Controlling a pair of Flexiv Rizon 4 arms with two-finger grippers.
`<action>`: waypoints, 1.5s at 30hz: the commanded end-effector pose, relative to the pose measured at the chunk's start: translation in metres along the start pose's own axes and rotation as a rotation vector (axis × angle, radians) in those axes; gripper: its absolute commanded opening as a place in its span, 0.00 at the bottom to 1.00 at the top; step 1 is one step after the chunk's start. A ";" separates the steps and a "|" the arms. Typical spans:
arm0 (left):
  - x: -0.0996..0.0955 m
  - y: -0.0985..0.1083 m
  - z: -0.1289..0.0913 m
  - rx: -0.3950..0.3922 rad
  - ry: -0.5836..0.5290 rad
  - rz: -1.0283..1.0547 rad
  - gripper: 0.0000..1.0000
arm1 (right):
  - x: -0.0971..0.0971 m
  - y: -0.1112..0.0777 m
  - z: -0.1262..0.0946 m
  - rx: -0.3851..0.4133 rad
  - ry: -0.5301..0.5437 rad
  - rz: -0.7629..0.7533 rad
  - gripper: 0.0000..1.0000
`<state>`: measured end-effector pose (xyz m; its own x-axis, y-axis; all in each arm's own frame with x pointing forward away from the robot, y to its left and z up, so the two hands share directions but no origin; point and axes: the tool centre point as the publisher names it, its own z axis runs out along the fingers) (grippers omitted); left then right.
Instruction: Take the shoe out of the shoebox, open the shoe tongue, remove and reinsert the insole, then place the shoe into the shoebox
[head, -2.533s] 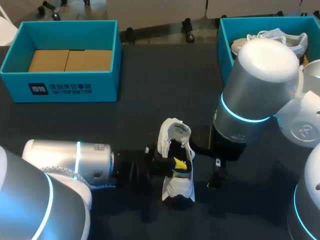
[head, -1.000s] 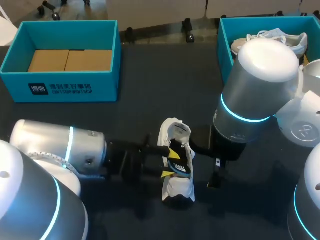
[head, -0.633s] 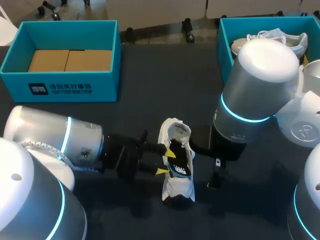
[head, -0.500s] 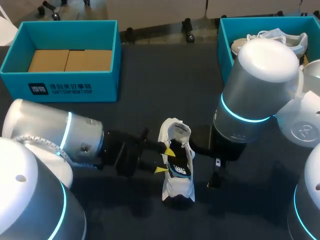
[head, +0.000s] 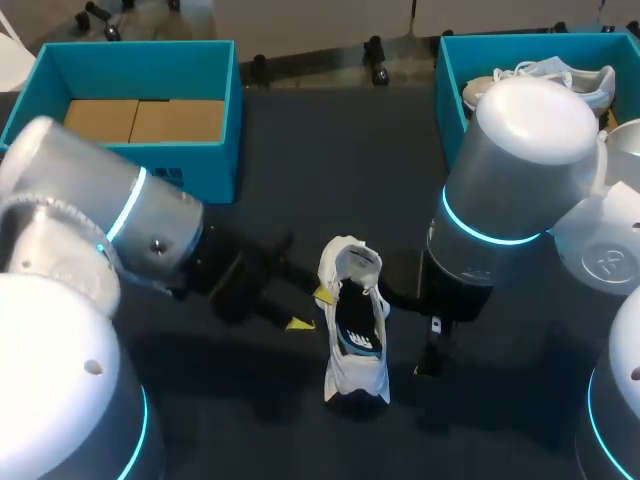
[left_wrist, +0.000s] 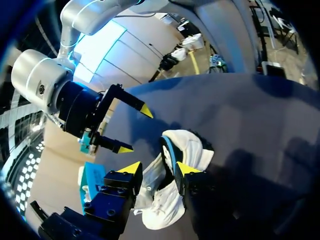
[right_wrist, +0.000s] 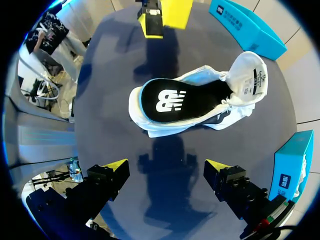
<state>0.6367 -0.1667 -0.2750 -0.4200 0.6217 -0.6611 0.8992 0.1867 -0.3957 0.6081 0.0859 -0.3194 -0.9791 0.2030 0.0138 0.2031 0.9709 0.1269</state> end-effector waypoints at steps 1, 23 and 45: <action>-0.001 -0.006 -0.022 0.003 0.320 0.020 0.42 | 0.000 0.000 0.003 -0.001 0.000 0.000 1.00; -0.005 -0.019 -0.038 -0.032 0.652 0.159 0.00 | -0.010 -0.072 -0.048 0.028 0.029 -0.039 1.00; -0.010 -0.015 -0.018 -0.031 0.711 0.219 0.00 | -0.011 -0.107 -0.057 0.028 0.069 0.048 1.00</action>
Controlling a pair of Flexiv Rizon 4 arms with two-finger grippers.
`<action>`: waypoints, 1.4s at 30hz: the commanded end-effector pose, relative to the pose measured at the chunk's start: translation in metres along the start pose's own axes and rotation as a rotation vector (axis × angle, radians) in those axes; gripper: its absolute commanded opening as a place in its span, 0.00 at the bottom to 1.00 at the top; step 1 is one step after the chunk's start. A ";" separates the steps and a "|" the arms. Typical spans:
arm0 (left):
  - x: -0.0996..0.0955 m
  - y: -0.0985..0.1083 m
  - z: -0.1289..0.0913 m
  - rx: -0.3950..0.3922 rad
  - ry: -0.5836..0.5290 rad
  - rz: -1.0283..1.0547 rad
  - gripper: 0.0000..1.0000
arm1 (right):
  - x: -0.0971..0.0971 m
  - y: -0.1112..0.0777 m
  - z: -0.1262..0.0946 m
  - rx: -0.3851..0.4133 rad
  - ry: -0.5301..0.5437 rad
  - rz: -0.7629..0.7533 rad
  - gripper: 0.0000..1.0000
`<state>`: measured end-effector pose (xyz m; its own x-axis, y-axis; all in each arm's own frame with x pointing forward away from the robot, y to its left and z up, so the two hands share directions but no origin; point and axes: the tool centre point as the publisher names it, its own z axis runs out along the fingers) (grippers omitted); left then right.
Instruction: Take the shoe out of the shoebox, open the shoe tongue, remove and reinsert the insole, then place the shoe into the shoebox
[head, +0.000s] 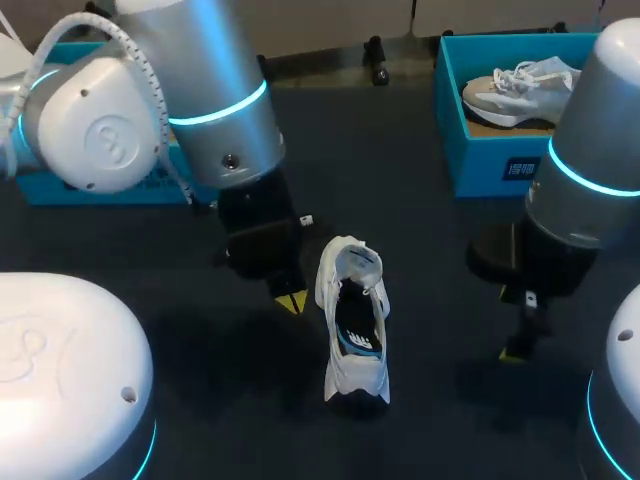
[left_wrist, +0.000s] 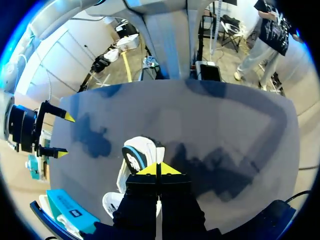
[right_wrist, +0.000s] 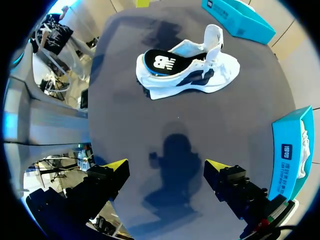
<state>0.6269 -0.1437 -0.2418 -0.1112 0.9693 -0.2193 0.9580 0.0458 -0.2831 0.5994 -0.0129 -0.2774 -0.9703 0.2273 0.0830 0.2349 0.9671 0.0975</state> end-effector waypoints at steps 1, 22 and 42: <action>-0.020 0.006 0.014 -0.007 0.093 0.038 0.00 | -0.002 -0.020 -0.003 0.012 0.015 0.031 1.00; -0.052 0.017 0.052 0.106 0.307 0.301 0.00 | -0.007 -0.059 -0.021 0.028 0.007 0.060 1.00; -0.033 0.018 0.091 0.118 0.367 0.375 0.00 | -0.007 -0.059 -0.021 0.028 0.007 0.060 1.00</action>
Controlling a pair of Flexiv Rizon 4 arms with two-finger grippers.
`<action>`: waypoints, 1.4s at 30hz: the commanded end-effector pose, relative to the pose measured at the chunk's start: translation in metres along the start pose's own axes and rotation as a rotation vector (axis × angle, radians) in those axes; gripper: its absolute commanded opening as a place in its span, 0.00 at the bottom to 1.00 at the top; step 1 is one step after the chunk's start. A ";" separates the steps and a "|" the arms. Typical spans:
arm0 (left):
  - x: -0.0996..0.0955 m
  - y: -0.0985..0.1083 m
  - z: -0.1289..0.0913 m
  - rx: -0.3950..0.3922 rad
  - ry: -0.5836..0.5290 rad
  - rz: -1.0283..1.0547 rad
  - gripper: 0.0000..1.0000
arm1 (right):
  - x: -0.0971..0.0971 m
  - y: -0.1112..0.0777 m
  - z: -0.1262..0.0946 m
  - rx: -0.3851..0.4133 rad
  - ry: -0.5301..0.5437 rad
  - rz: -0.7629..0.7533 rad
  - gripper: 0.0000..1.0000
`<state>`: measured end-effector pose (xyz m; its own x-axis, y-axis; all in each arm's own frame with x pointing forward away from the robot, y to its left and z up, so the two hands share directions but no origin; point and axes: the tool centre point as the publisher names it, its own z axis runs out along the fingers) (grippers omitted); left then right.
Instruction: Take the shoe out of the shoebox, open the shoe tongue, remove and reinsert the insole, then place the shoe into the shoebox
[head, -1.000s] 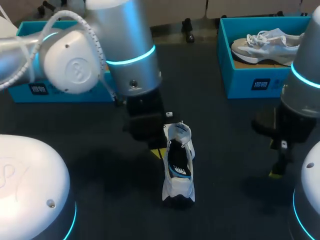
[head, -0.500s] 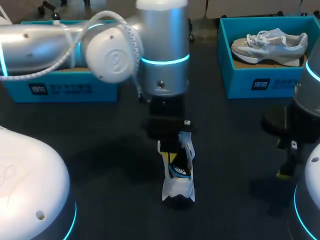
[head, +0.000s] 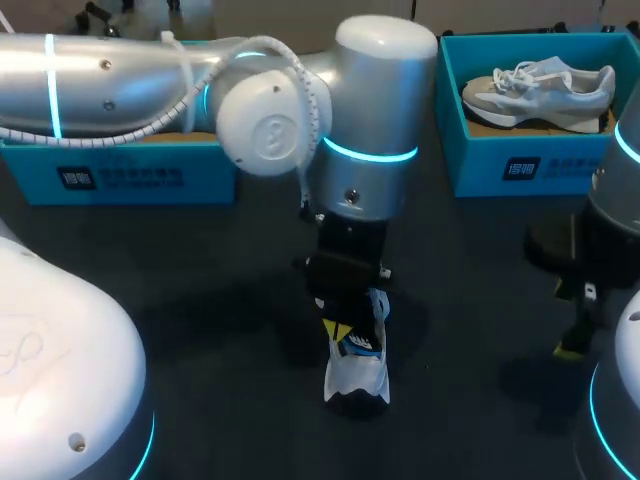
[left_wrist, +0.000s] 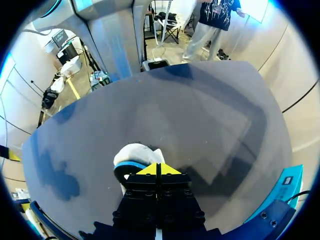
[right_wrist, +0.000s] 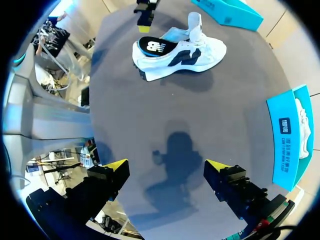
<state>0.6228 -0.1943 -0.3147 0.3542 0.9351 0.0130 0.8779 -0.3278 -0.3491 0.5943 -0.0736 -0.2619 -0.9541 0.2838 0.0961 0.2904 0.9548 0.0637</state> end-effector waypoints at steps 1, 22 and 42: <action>-0.002 0.004 0.010 0.004 -0.010 0.001 0.00 | 0.001 -0.001 0.001 -0.001 -0.002 0.000 1.00; -0.005 0.019 0.038 0.010 -0.067 -0.055 0.00 | 0.001 -0.001 0.001 -0.001 -0.002 0.000 1.00; -0.025 -0.001 -0.009 -0.039 -0.173 -0.018 0.00 | 0.001 -0.001 0.001 -0.001 -0.002 0.000 1.00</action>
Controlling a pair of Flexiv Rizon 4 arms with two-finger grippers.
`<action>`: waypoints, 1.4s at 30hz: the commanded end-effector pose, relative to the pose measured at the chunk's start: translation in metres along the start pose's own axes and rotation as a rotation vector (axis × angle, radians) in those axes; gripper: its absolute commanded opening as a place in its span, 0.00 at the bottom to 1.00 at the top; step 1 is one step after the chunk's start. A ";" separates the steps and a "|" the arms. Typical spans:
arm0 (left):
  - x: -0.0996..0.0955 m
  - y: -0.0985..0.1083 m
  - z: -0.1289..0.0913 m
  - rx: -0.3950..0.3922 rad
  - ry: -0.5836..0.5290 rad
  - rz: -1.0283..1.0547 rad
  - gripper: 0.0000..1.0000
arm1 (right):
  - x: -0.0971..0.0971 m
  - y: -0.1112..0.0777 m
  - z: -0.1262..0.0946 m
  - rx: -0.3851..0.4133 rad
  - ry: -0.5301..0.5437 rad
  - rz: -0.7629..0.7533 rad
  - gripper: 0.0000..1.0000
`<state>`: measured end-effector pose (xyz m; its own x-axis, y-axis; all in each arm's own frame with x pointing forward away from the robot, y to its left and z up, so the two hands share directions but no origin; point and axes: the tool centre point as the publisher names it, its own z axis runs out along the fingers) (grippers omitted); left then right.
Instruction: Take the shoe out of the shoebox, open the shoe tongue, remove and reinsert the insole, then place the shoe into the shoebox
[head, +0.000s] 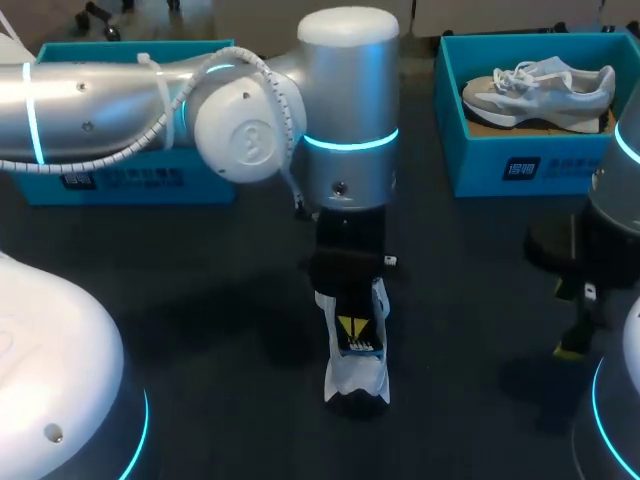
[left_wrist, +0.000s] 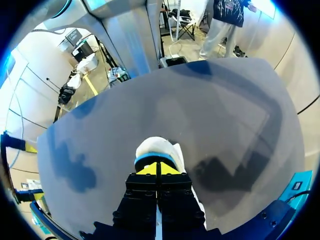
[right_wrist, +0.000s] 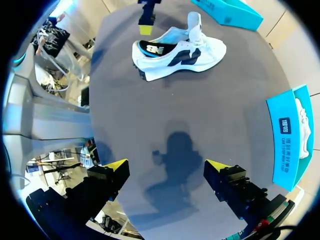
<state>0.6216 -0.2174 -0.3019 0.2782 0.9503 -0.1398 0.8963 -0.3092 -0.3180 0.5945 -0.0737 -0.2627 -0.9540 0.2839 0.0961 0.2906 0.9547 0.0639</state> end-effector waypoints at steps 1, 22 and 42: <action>-0.003 -0.003 0.009 -0.003 0.001 0.004 0.00 | 0.001 -0.001 0.000 0.000 -0.002 0.000 1.00; 0.005 0.005 0.045 0.037 0.010 -0.049 0.00 | 0.001 -0.001 0.000 0.000 -0.002 0.000 1.00; 0.009 0.021 0.081 -0.010 -0.014 -0.127 0.00 | 0.001 -0.001 0.000 0.000 -0.002 0.000 1.00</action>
<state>0.6178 -0.2155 -0.3778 0.1598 0.9809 -0.1113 0.9251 -0.1881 -0.3297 0.5944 -0.0737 -0.2623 -0.9540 0.2840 0.0964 0.2907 0.9547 0.0637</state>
